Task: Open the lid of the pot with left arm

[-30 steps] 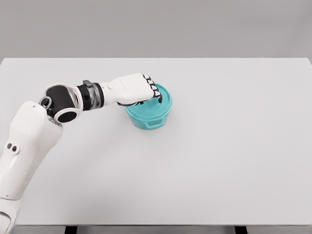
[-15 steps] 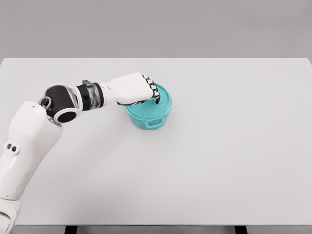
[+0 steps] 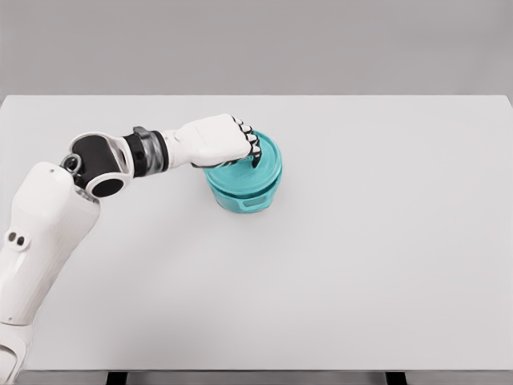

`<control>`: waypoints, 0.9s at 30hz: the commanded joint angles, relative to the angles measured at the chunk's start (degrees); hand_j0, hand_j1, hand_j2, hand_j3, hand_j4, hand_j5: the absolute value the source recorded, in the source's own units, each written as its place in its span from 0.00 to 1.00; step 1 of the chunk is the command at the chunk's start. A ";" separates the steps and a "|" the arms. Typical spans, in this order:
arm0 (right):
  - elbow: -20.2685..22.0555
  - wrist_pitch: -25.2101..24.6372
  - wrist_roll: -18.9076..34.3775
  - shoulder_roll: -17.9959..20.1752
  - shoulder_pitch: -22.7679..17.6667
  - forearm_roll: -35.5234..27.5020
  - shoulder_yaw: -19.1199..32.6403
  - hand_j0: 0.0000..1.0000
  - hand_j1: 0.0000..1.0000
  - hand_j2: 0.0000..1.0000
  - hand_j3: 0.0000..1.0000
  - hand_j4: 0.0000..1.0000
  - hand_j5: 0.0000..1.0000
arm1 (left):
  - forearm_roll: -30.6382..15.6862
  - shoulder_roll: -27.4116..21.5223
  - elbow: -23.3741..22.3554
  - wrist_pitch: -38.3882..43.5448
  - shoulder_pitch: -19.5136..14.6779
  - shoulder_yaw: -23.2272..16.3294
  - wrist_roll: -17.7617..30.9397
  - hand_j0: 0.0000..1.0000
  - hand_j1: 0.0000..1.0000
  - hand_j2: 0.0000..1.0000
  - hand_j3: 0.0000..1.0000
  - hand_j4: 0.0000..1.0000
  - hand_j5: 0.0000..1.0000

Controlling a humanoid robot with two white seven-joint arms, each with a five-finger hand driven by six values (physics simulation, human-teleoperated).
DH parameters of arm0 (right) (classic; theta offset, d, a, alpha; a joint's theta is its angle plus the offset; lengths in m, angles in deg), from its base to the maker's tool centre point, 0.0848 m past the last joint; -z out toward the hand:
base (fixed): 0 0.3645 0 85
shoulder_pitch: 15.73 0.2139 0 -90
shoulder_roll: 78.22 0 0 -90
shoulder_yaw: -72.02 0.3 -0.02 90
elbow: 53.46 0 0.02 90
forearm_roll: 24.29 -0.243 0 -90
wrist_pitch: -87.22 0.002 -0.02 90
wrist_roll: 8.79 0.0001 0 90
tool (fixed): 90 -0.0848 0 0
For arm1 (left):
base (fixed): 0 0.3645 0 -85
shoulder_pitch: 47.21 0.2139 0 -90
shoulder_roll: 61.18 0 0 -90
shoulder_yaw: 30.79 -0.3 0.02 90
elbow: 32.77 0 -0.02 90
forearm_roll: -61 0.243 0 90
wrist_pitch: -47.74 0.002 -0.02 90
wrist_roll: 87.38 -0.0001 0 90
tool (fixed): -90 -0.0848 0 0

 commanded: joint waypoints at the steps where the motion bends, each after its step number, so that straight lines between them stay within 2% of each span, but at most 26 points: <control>1: 0.00 0.05 -0.01 0.00 0.00 -0.03 0.00 1.00 1.00 1.00 1.00 1.00 1.00 | -0.40 -0.02 0.01 0.16 0.00 0.21 -0.03 0.52 0.52 0.52 0.52 0.52 0.52; 12: 0.00 -0.03 -0.01 0.00 0.00 -0.03 0.00 1.00 1.00 1.00 1.00 1.00 1.00 | -1.98 -1.08 0.19 0.16 -0.35 2.58 -0.03 0.51 0.51 0.51 0.51 0.51 0.51; 19: 0.00 -0.03 -0.01 0.00 0.00 -0.11 0.00 1.00 1.00 1.00 1.00 1.00 1.00 | -5.32 -4.94 0.27 0.16 -1.23 4.43 -0.03 0.51 0.51 0.51 0.51 0.51 0.51; 27: 0.00 0.05 -0.01 0.00 0.00 -0.03 0.00 1.00 1.00 1.00 1.00 1.00 1.00 | -5.50 -8.28 0.19 0.16 -0.35 7.16 -0.03 0.51 0.51 0.51 0.51 0.51 0.51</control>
